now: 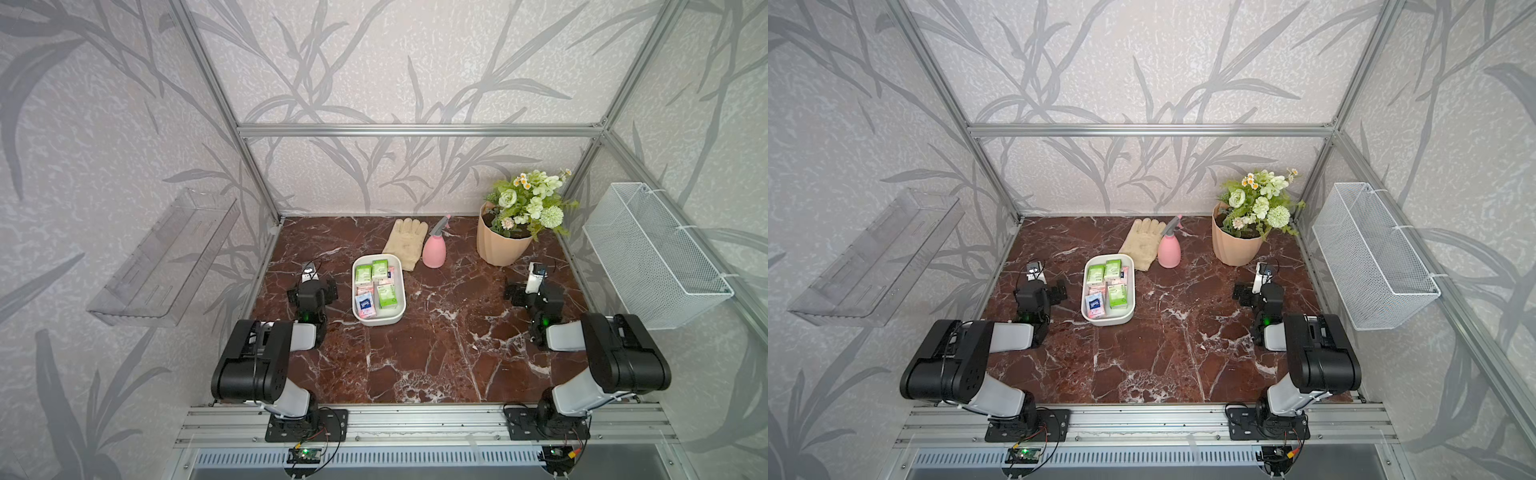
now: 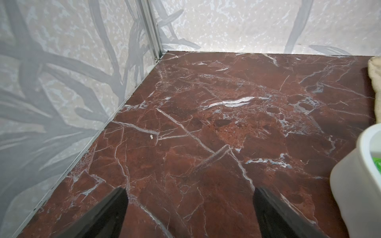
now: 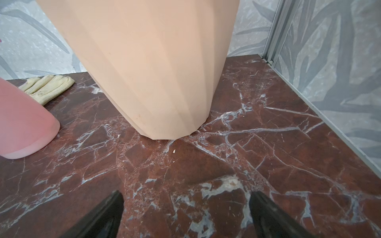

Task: Take the pocket tissues out of the storage box
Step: Move the storage box to the center of the board.

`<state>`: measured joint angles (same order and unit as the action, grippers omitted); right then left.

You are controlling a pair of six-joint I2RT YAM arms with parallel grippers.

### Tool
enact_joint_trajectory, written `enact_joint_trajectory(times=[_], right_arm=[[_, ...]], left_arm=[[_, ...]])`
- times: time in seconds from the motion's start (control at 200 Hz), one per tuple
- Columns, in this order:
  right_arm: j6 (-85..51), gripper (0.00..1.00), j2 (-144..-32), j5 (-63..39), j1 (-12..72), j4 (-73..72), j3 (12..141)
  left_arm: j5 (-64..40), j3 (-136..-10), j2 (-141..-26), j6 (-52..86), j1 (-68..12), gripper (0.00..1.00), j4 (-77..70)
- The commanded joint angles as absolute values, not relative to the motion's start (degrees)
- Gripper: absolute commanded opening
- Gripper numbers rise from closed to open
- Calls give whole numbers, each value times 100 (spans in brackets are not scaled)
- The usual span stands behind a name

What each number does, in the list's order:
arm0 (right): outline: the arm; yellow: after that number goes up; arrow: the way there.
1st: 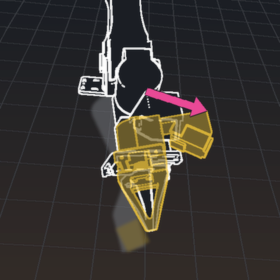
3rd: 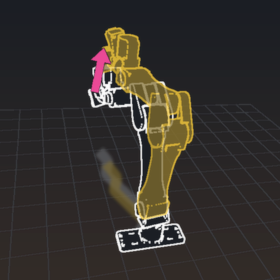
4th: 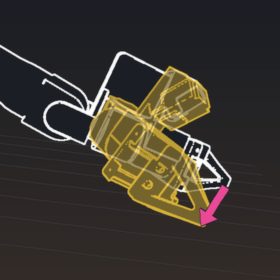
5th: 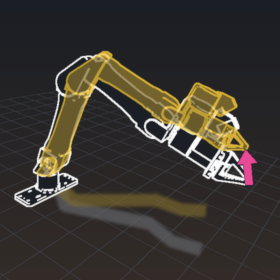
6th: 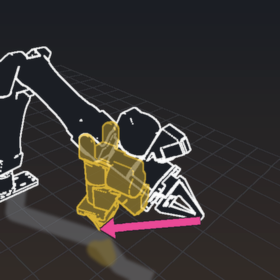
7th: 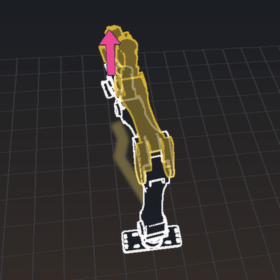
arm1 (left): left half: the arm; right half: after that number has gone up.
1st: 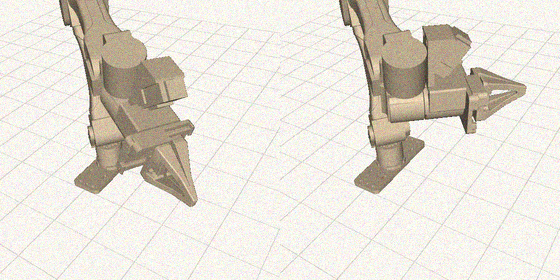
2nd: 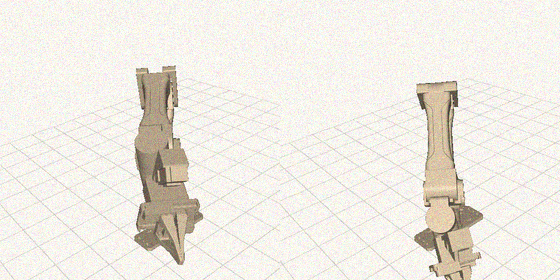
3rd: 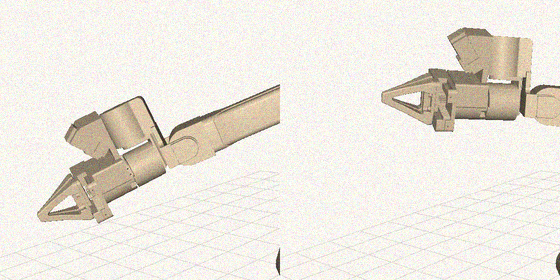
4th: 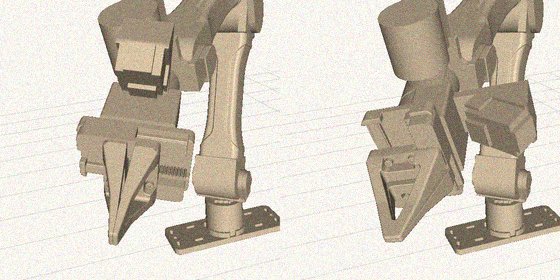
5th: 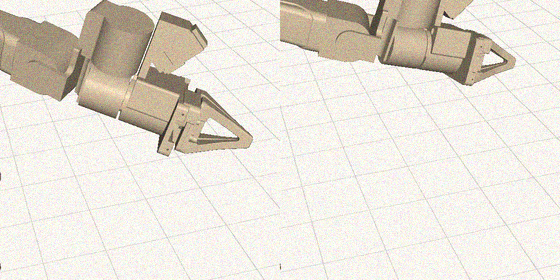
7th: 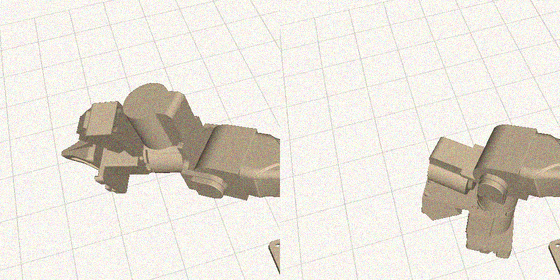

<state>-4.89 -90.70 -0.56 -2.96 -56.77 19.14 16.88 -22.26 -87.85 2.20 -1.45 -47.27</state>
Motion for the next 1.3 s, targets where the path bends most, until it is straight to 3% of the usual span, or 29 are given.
enact_joint_trajectory(times=[0.0, 0.49, 0.655, 0.815, 0.98, 1.295], right_arm=[[-527, 99, -9054, -97, -281, -5843, 1978], [-557, 99, -8997, -53, -298, -6009, 1861], [-628, 99, -8337, 162, -299, -6234, 1429], [-780, 99, -6678, -95, -284, -3807, 1754], [-1403, 99, -5405, -355, -169, -1189, 2508], [-2392, 99, -4959, -493, 1159, 1147, 3710]], left_arm=[[1770, -2253, -8708, 268, -176, 100, -4852], [2091, -2292, -8608, 373, -175, 100, -4883], [2239, -2610, -7498, 514, -158, 100, -3243], [2325, -3372, -6645, 1112, -141, 100, -1224], [1680, -4280, -6426, 1940, -97, 100, 725], [-928, -5469, -7524, 1898, 12, 100, 2417]])
